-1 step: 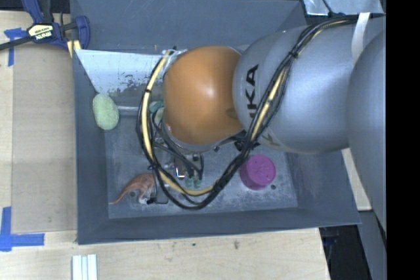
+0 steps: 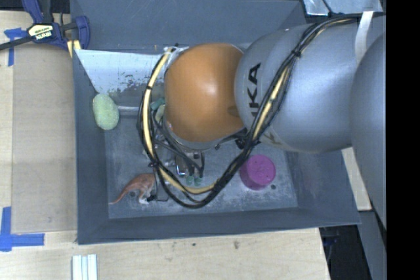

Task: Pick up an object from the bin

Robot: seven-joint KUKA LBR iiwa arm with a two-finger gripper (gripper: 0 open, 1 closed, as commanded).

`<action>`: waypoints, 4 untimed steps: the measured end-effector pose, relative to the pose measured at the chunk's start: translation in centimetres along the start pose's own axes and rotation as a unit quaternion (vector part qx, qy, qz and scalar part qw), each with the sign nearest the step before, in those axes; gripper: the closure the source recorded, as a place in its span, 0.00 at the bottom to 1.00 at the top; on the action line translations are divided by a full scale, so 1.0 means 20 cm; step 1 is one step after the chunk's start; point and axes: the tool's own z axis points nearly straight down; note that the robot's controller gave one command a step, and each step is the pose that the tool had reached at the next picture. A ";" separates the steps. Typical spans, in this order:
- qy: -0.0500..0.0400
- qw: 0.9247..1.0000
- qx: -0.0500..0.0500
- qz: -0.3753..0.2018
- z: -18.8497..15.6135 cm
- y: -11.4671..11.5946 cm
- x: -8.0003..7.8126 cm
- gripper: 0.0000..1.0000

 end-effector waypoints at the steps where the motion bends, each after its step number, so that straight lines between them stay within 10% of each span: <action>1: -0.001 0.996 0.000 -0.084 0.25 -0.02 -0.10 0.00; 3: -0.001 0.982 0.000 -0.188 0.31 -0.05 -0.18 0.00; 4: 0.000 0.993 0.000 -0.117 0.58 -0.09 -0.17 0.00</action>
Offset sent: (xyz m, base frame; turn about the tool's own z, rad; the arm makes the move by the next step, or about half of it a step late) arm 0.0327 -0.0100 -0.0351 -0.1173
